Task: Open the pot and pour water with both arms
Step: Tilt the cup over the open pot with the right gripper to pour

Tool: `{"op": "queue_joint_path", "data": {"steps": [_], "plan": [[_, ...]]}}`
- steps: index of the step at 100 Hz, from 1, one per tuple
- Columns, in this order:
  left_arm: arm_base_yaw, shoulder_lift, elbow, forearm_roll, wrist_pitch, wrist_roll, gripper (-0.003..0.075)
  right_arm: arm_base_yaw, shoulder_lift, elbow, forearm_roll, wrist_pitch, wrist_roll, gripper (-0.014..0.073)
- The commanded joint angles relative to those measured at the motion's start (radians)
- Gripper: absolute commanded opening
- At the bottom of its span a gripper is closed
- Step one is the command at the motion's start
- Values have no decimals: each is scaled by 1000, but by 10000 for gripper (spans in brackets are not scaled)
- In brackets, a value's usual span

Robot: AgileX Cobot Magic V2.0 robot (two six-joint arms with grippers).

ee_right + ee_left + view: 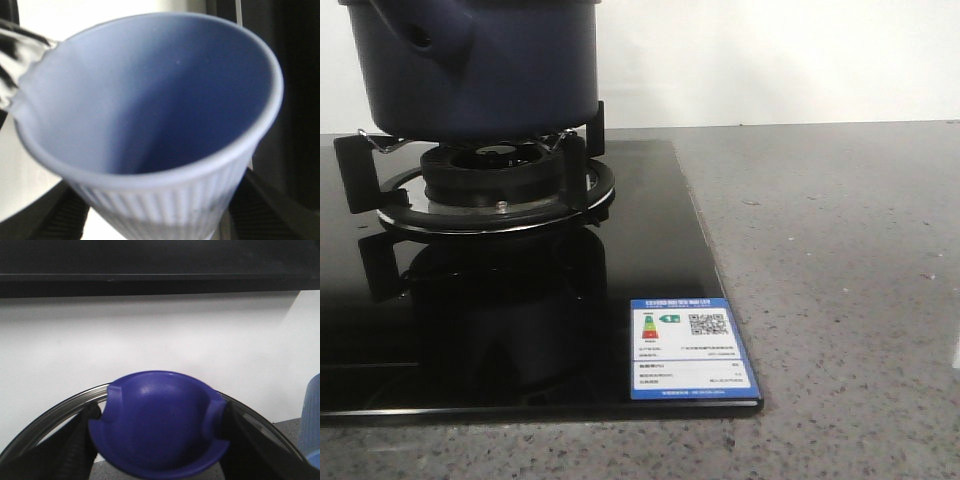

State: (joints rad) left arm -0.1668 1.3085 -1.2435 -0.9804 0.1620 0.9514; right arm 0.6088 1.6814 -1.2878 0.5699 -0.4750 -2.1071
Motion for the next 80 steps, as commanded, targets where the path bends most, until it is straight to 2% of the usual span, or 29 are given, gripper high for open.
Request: {"op": "queue_joint_path", "data": {"steps": [1, 50, 80], "plan": [[1, -40, -42, -17, -68, -8, 417, 1, -49, -38, -54, -86, -4, 308], [1, -40, -42, -17, -68, -8, 417, 1, -49, -38, -140, -95, -4, 308], [1, -40, -42, -17, -68, -8, 417, 1, -49, -38, -141, -95, -4, 308]]}}
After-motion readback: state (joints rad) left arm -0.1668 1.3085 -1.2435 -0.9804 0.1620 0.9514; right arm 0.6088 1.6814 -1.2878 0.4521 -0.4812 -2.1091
